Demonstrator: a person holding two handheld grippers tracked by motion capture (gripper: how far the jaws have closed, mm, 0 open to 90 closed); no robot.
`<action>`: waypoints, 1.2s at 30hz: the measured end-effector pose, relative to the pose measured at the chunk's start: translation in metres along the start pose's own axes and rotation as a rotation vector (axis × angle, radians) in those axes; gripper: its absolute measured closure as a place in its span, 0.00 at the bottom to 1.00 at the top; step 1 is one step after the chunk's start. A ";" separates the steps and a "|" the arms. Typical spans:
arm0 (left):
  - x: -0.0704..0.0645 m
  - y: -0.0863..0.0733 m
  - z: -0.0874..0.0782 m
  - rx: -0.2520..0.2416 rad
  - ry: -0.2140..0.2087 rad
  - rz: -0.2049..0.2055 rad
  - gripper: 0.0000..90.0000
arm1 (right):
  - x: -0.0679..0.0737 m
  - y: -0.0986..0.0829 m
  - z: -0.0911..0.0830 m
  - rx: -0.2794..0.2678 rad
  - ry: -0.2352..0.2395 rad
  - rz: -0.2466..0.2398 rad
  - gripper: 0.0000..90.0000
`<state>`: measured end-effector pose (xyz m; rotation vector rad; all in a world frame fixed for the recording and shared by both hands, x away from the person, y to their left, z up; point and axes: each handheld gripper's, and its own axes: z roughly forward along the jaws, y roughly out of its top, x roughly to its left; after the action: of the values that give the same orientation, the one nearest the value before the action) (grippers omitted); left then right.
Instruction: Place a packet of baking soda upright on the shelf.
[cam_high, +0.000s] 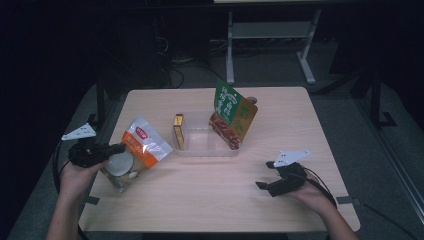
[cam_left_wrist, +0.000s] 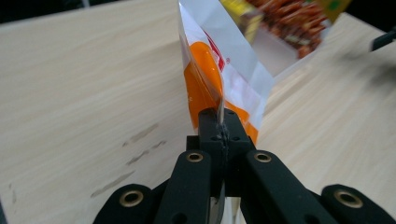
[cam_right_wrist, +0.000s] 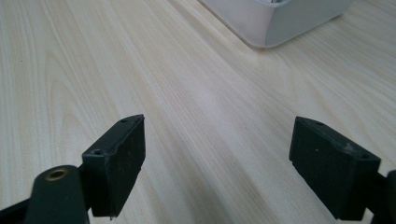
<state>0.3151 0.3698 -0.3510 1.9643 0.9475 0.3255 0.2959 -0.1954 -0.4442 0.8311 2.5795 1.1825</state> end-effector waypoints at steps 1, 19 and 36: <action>-0.004 0.002 -0.002 -0.012 -0.015 0.001 1.00 | 0.000 0.000 0.000 0.000 0.000 0.000 0.20; -0.065 0.037 0.021 -0.078 -0.195 0.101 1.00 | 0.004 0.003 0.004 -0.006 0.033 -0.007 0.20; -0.119 0.064 0.088 -0.101 -0.313 0.149 1.00 | 0.018 0.016 0.012 -0.067 0.136 -0.008 0.22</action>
<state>0.3158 0.2100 -0.3313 1.9261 0.5755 0.1400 0.2926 -0.1693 -0.4392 0.7496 2.6298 1.3596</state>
